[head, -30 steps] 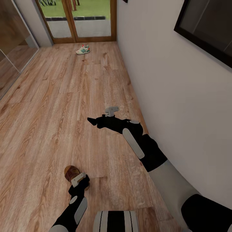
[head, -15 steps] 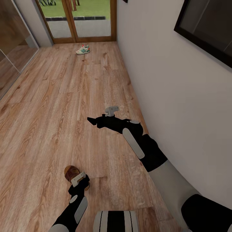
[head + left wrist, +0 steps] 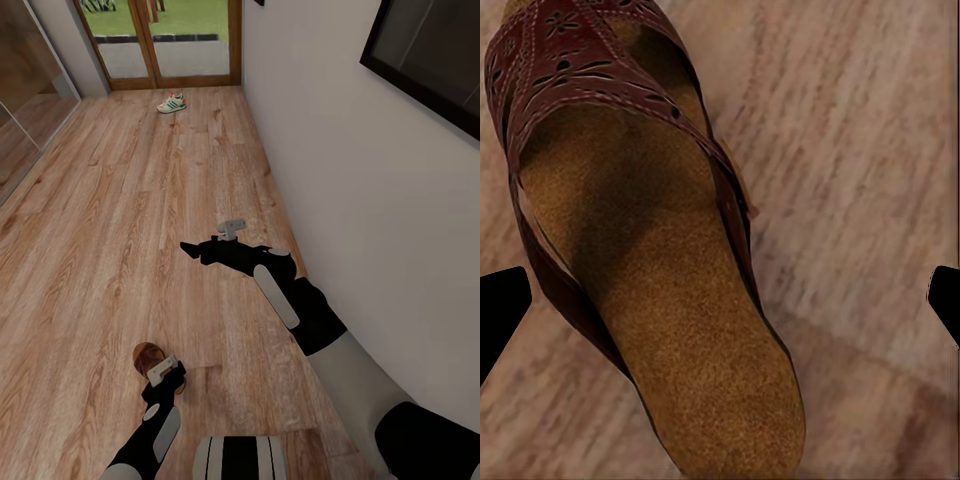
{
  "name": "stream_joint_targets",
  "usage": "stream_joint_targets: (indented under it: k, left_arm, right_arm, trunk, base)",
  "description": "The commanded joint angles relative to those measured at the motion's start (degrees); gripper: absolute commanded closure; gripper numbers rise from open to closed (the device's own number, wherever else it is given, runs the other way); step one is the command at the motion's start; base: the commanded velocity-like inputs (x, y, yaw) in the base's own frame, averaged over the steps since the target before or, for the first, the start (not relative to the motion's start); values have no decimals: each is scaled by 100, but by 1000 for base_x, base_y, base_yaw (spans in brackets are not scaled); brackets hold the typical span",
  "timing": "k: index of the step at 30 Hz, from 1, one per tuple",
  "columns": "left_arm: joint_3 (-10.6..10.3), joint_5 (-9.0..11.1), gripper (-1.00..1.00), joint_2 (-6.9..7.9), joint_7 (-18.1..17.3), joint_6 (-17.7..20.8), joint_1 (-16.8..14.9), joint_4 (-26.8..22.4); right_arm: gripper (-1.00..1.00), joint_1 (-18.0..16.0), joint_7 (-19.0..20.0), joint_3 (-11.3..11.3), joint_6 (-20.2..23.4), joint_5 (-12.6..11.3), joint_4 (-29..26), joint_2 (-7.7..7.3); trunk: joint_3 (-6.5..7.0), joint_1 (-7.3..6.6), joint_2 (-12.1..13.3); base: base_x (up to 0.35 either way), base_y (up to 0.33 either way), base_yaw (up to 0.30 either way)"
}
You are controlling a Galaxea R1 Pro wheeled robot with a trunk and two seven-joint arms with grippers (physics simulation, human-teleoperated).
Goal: Pick up the two gym shoes and the two sandals from the corridor floor and place them onto the hallstand (shoe rack) in the corridor, making sure they are on the rack and not on the floor. Arrange them so the two gym shoes are next to each other and the two sandals are next to each other.
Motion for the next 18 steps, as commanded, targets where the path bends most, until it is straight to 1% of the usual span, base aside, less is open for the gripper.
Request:
stream_joint_targets:
  k: [1, 5, 13, 18]
  left_arm:
    - [9, 75, -100, 1, -43, -25, 0, 3]
    - [19, 170, -100, 10, -171, -18, 9, 23]
    - [21, 426, -100, 23, -428, -29, 21, 65]
    - [25, 470, -100, 24, -589, -34, 25, 73]
  right_arm:
    - [-100, -2, 9, -5, 26, -7, -3, 1]
    - [-100, -2, 9, -1, 26, -7, -3, 1]
    - [-100, -2, 9, -1, 26, -7, -10, 1]
    - [-100, -2, 9, -4, 26, -7, -14, 1]
  trunk:
    - [-3, -1, -1]
    - [-3, -1, -1]
    - [-3, -1, -1]
    - [-3, -1, -1]
  base:
    - [0, 0, 0]
    - [0, 0, 0]
    - [0, 0, 0]
    - [0, 0, 0]
